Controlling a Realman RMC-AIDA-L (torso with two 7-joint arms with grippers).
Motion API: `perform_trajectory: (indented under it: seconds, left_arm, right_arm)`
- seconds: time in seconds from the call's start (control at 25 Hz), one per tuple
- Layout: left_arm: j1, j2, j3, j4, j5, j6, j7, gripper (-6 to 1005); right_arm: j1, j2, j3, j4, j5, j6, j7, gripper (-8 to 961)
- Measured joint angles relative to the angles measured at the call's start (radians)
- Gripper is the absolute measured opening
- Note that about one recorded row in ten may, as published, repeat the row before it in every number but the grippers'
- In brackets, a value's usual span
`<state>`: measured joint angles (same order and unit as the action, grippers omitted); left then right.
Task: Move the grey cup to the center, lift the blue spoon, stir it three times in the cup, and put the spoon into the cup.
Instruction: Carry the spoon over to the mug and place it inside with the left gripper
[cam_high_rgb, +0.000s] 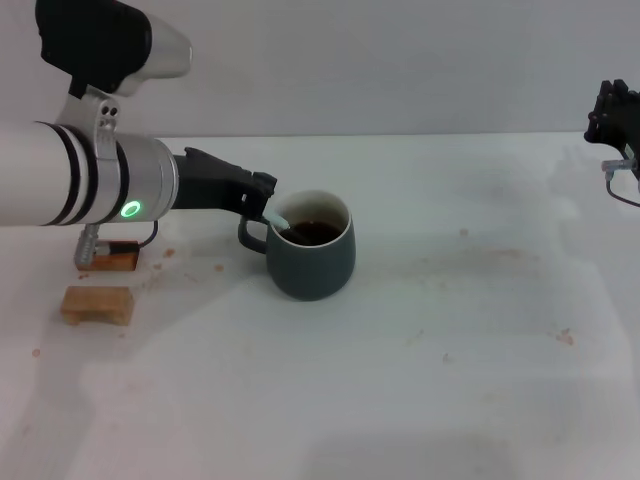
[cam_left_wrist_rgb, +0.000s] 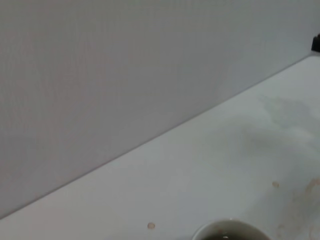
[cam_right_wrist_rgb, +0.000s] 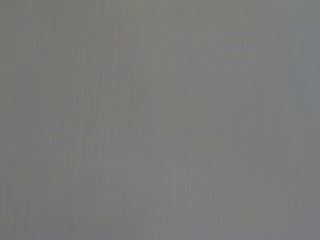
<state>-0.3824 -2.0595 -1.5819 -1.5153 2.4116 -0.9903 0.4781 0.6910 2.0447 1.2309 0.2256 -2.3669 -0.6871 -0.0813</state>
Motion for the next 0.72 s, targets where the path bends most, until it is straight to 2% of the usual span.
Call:
perform_trajectory:
  seconds: [0.28,0.56,0.64,0.72]
  left_arm:
    - [0.020,0.002,-0.043,-0.004,-0.120,-0.008,0.083,6]
    - [0.013,0.001,-0.046,0.041,-0.118,0.005,0.119,100]
    - [0.011,0.001,-0.046,0.047,-0.118,0.010,0.123,305]
    - [0.005,0.001,-0.049,0.069,-0.118,0.025,0.138,379]
  right_arm:
    - [0.001,0.000,0.000,0.000,0.000,0.001,0.000,80]
    - [-0.002,0.000,-0.002,0.000,0.000,0.001,0.000,80]
    - [-0.003,0.000,-0.003,0.000,0.000,0.001,0.000,80]
    - [-0.005,0.000,-0.003,0.000,0.000,0.001,0.000,80]
